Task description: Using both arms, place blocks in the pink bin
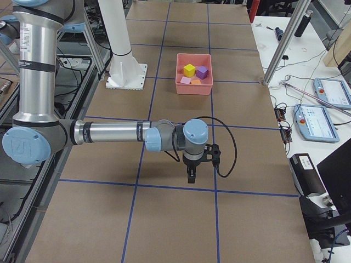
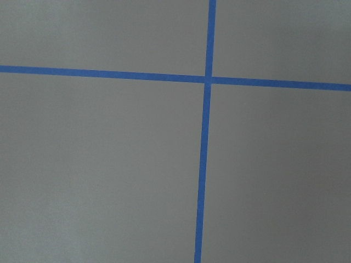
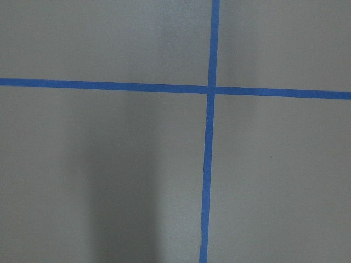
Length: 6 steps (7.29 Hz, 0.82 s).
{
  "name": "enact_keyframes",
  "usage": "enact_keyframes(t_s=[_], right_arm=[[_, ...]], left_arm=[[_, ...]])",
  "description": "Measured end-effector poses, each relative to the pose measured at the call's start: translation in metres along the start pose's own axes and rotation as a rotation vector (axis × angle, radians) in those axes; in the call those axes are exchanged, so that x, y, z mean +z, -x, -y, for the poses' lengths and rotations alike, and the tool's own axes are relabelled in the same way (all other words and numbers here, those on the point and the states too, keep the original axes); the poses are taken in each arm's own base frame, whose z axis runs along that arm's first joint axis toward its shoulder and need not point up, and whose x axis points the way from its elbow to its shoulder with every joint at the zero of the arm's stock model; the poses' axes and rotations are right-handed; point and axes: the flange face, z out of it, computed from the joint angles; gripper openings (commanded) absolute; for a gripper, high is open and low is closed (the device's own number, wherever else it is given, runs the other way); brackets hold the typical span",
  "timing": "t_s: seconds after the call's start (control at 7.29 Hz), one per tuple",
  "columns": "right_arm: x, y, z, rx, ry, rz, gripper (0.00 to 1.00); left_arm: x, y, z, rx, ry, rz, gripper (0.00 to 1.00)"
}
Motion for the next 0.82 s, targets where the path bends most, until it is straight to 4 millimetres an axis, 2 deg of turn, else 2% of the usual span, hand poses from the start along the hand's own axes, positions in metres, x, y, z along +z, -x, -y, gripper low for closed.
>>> enact_keyframes(t_s=[0.82], right_arm=[[-0.0019,0.0023,0.0045,-0.003,-0.005,0.002,1.0]], left_arm=[[0.0061,0.0054,0.001,-0.013,0.012,-0.004,1.0]])
